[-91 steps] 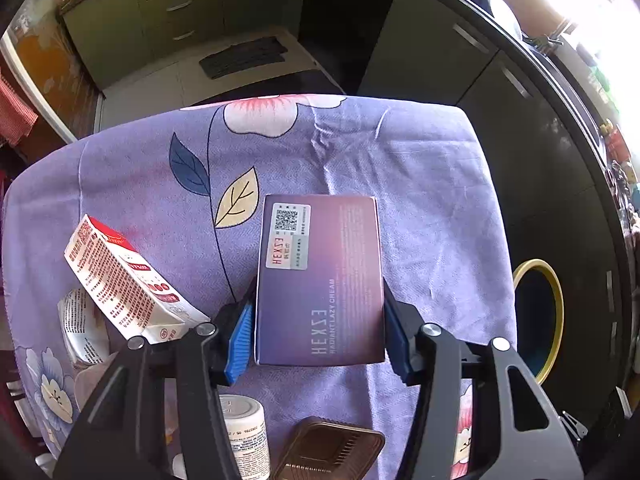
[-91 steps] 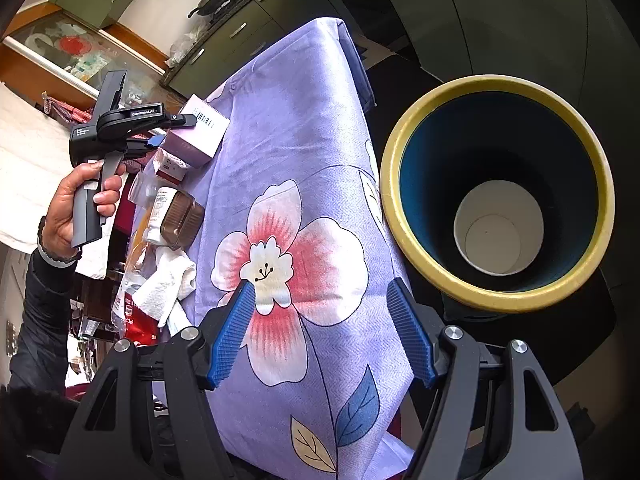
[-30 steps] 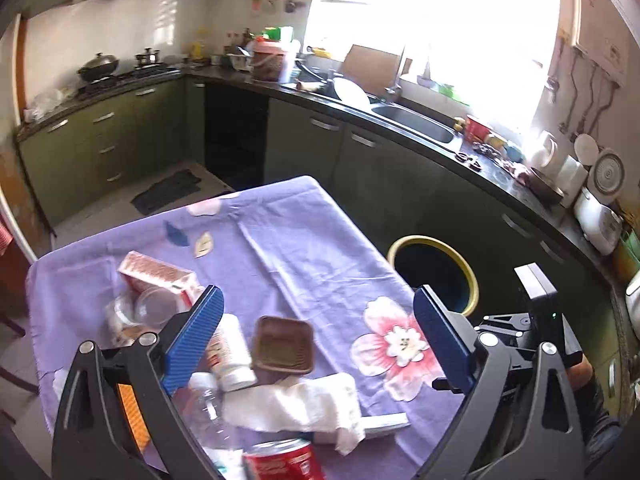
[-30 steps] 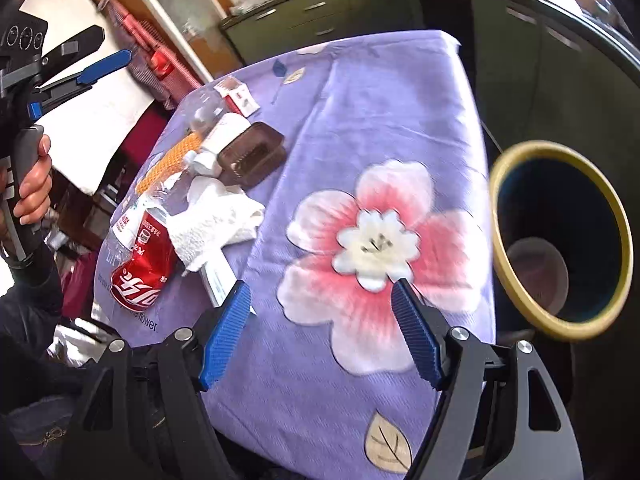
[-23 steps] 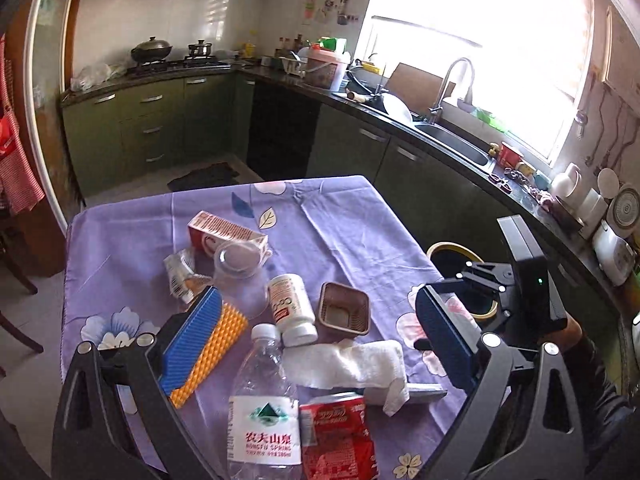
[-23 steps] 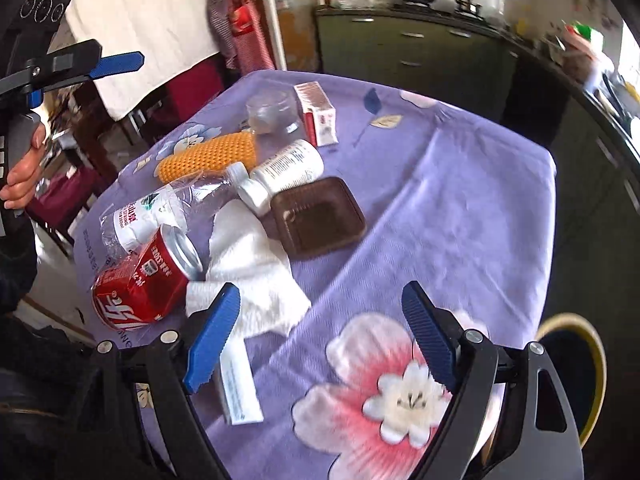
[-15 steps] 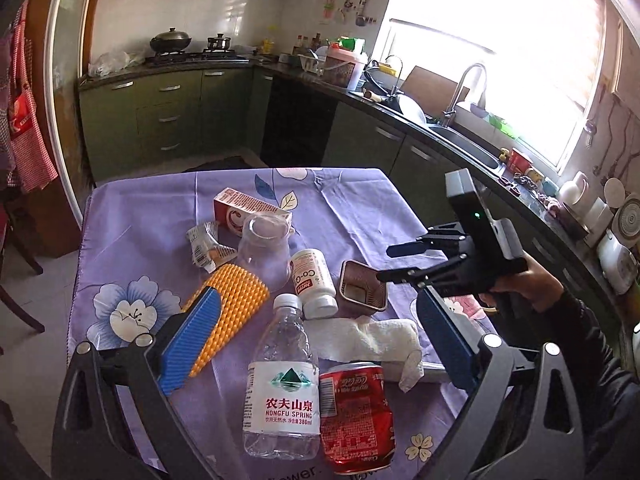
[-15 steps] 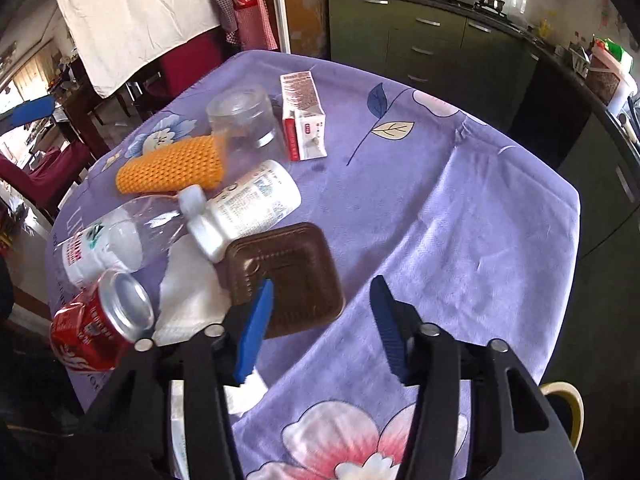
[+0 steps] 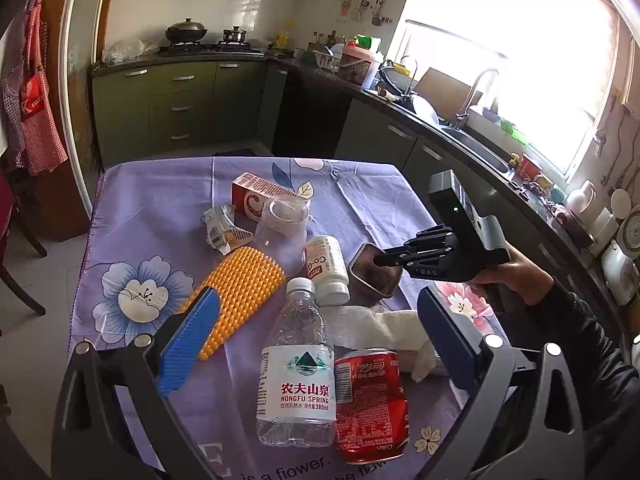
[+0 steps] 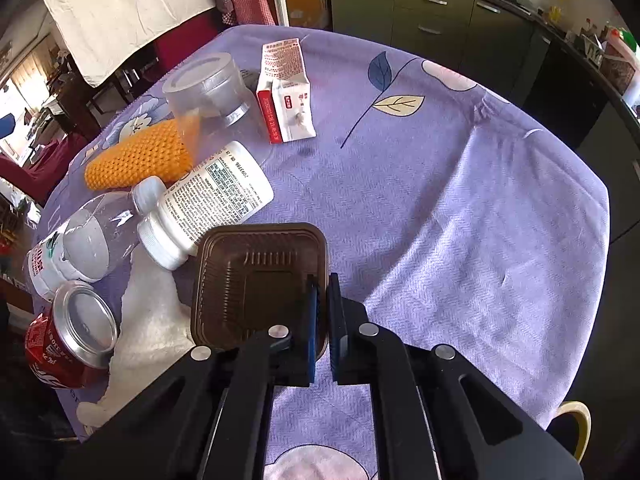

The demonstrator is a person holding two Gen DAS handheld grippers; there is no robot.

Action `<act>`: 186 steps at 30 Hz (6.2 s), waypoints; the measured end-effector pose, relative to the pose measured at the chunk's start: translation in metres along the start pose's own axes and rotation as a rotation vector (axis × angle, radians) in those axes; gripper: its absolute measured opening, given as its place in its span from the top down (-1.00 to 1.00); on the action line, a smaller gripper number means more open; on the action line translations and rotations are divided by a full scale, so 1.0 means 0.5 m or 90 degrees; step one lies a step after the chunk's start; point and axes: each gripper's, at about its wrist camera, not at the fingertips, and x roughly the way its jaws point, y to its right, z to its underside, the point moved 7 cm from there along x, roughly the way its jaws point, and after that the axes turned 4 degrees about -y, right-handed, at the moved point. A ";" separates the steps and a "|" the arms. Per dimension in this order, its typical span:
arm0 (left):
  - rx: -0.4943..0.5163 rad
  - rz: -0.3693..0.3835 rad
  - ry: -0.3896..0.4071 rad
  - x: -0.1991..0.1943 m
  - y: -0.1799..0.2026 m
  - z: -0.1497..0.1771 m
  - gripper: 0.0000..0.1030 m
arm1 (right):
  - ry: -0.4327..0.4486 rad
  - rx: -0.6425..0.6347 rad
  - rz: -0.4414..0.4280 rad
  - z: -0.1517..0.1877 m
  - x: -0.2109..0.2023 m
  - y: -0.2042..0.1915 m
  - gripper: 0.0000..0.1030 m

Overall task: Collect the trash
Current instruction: 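Carry the brown tray over the bin and open the right gripper, then lower the left gripper onto the clear water bottle and grasp it, then lift the water bottle over the bin and open the left gripper, then move the right gripper to the white tube and grasp it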

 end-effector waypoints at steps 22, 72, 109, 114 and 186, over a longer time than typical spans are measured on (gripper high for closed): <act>0.044 0.020 -0.020 0.019 0.049 0.009 -0.83 | 0.023 0.464 0.216 0.440 -0.245 0.402 0.90; 0.025 -0.051 -0.464 0.234 -0.042 0.122 -0.32 | 0.065 0.427 0.159 0.431 -0.228 0.253 -0.11; 0.098 -0.093 -0.439 0.177 -0.013 0.094 -0.18 | 0.051 0.400 0.145 0.402 -0.211 0.225 -0.11; 0.106 -0.088 -0.418 0.146 -0.020 0.087 -0.17 | 0.050 0.398 0.143 0.402 -0.211 0.220 -0.11; 0.066 0.076 -0.114 0.032 0.100 0.085 -0.78 | 0.045 0.088 -0.046 0.320 -0.211 -0.150 -0.32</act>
